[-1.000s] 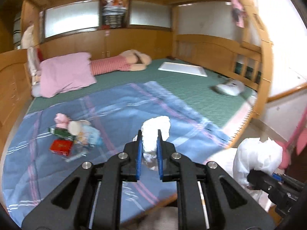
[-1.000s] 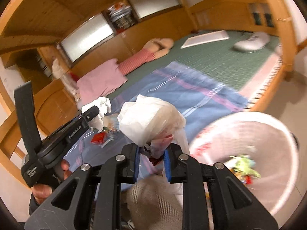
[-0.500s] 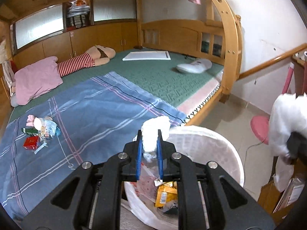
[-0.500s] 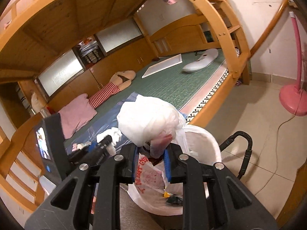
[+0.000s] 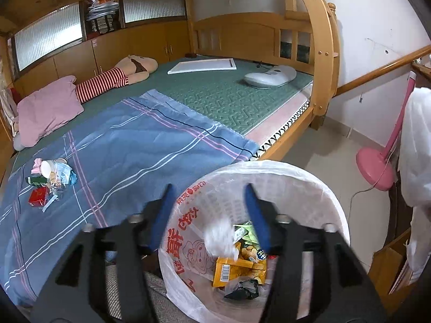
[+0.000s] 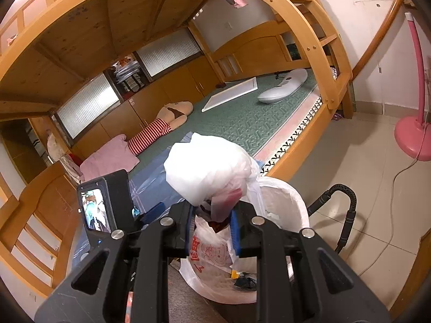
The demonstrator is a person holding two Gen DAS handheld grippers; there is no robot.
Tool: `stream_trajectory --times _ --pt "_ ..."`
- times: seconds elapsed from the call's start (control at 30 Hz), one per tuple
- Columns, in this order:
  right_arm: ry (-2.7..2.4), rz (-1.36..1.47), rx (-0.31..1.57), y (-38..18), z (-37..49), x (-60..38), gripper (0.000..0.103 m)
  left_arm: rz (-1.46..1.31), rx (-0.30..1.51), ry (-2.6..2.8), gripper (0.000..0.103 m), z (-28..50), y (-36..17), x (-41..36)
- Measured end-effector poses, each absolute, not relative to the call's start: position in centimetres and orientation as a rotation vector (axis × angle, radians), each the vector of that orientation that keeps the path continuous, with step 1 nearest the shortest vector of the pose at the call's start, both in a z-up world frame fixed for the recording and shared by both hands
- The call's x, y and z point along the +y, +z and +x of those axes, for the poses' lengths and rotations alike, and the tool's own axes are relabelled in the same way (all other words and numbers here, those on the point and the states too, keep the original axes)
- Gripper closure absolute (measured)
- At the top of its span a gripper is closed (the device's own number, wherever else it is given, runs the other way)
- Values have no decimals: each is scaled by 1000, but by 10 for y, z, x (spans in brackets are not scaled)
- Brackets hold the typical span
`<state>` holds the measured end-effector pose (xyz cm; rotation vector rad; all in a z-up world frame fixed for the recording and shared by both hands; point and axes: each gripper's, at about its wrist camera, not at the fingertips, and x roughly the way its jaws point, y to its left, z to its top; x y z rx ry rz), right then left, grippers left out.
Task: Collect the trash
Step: 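Carry both tissues over the wastebasket and open both tools to drop them, then move both tools back to the bed and grasp the clear plastic bag with the right tool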
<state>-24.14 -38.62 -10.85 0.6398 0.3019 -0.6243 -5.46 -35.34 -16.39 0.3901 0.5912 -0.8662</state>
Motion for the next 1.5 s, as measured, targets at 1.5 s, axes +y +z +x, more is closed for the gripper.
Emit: stream_trajectory --times 1.5 --pt "-342 567 774 -175 -2 -362 39 117 642 -444 32 108 -161 -161"
